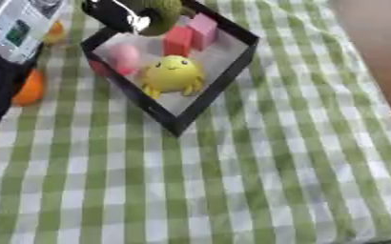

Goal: Pick up objects on the table and place them in the box.

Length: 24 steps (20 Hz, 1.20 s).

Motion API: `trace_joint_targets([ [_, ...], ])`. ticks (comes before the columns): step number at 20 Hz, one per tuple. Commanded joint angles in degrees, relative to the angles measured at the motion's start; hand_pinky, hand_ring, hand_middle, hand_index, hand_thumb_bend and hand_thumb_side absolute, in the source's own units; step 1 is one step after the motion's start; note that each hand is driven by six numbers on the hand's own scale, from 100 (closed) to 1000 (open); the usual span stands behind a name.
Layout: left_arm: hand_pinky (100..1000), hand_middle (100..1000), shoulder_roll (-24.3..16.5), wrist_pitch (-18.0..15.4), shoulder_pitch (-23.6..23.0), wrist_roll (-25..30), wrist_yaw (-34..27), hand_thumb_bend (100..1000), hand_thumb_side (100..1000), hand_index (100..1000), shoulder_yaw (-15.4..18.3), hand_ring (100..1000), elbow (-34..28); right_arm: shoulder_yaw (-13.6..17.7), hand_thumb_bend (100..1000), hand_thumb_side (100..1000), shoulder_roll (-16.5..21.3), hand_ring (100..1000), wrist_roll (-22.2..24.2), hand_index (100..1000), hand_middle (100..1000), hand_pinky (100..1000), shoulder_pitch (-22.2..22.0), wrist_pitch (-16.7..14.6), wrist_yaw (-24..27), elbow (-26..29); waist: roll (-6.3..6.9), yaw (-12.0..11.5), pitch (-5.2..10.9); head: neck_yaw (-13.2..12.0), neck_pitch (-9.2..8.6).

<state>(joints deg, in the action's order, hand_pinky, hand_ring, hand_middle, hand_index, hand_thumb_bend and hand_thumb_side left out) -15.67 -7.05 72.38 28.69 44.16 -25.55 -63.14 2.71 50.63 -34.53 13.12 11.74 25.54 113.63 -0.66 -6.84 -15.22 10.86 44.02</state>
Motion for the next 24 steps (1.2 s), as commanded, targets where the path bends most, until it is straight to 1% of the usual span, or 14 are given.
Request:
trace_joint_targets([
  [1, 749, 618, 1.29, -2.25, 0.85, -1.92, 2.61, 145, 292, 631, 1.96, 707, 3.90, 0.22, 100, 595, 1.03, 782, 0.39, 817, 774, 814, 1.06, -0.08, 0.47, 0.96, -0.16, 0.26, 0.77, -0.67, -1.54],
  [3, 751, 623, 2.15, -3.48, 0.32, -2.82, 4.12, 204, 287, 635, 2.69, 710, 6.68, 0.17, 100, 595, 0.88, 781, 0.45, 817, 774, 814, 1.34, -0.08, 0.60, 0.96, -0.26, 0.41, 0.79, -0.80, -2.02],
  [4, 760, 632, 2.53, -3.97, 0.12, -3.25, 4.88, 278, 293, 642, 3.03, 718, 7.91, 0.14, 100, 595, 0.82, 781, 0.47, 817, 773, 814, 1.40, -0.07, 0.63, 0.96, -0.30, 0.45, 0.80, -0.79, -2.09],
  [5, 762, 637, 2.98, -4.45, -0.04, -3.62, 5.56, 299, 299, 650, 3.39, 721, 9.12, 0.12, 100, 595, 0.75, 781, 0.46, 817, 773, 814, 1.44, -0.05, 0.67, 0.96, -0.34, 0.47, 0.82, -0.74, -2.07],
  [7, 792, 669, 3.78, -5.33, -0.21, -4.52, 7.11, 449, 329, 693, 4.08, 747, 11.18, 0.08, 100, 595, 0.61, 781, 0.43, 817, 773, 814, 1.48, -0.03, 0.71, 0.96, -0.41, 0.47, 0.86, -0.60, -1.95],
  [8, 794, 672, 4.08, -5.74, -0.25, -4.91, 7.85, 463, 333, 698, 4.39, 749, 12.00, 0.06, 100, 595, 0.56, 781, 0.43, 817, 773, 814, 1.48, -0.03, 0.72, 0.96, -0.43, 0.46, 0.87, -0.50, -1.86],
  [9, 812, 702, 4.27, -6.10, -0.30, -5.32, 8.47, 560, 363, 757, 4.70, 772, 12.56, 0.04, 100, 595, 0.52, 781, 0.42, 817, 773, 814, 1.46, -0.02, 0.73, 0.96, -0.45, 0.43, 0.89, -0.40, -1.78],
  [10, 813, 704, 4.37, -6.38, -0.40, -5.78, 9.00, 565, 365, 762, 4.97, 774, 12.88, 0.03, 100, 595, 0.48, 781, 0.41, 817, 773, 814, 1.45, -0.01, 0.73, 0.96, -0.45, 0.40, 0.90, -0.29, -1.70],
  [11, 827, 734, 4.44, -6.57, -0.50, -6.15, 9.47, 625, 384, 804, 5.18, 796, 13.11, 0.01, 100, 596, 0.44, 781, 0.40, 817, 773, 814, 1.43, 0.00, 0.74, 0.96, -0.46, 0.38, 0.91, -0.22, -1.62],
  [12, 828, 738, 4.48, -6.66, -0.60, -6.47, 9.91, 633, 387, 809, 5.35, 799, 13.26, -0.01, 100, 597, 0.41, 781, 0.40, 817, 773, 814, 1.41, 0.02, 0.74, 0.96, -0.46, 0.37, 0.92, -0.14, -1.54],
  [14, 843, 775, 4.49, -6.60, -0.72, -6.89, 10.76, 740, 411, 858, 5.57, 828, 13.38, -0.07, 100, 597, 0.35, 781, 0.42, 817, 773, 815, 1.36, 0.08, 0.73, 0.96, -0.47, 0.35, 0.94, 0.02, -1.34],
  [16, 851, 784, 4.33, -6.20, -0.81, -7.00, 11.73, 797, 425, 869, 5.76, 839, 13.14, -0.13, 100, 598, 0.33, 781, 0.43, 817, 773, 815, 1.30, 0.14, 0.70, 0.96, -0.45, 0.32, 0.98, 0.14, -1.12],
  [19, 849, 791, 3.64, -5.26, -0.78, -7.30, 12.25, 829, 434, 878, 6.31, 846, 11.38, -0.13, 100, 598, 0.37, 781, 0.36, 817, 773, 815, 1.10, 0.21, 0.61, 0.96, -0.37, 0.09, 1.07, 0.28, -0.79],
  [24, 845, 789, 0.74, -2.26, -0.39, -7.57, 7.94, 837, 455, 877, 7.77, 849, 6.13, 0.07, 100, 597, 0.71, 781, 0.01, 817, 772, 815, 0.27, 0.26, 0.47, 0.96, 0.01, -0.73, 1.50, 0.53, -0.18],
])
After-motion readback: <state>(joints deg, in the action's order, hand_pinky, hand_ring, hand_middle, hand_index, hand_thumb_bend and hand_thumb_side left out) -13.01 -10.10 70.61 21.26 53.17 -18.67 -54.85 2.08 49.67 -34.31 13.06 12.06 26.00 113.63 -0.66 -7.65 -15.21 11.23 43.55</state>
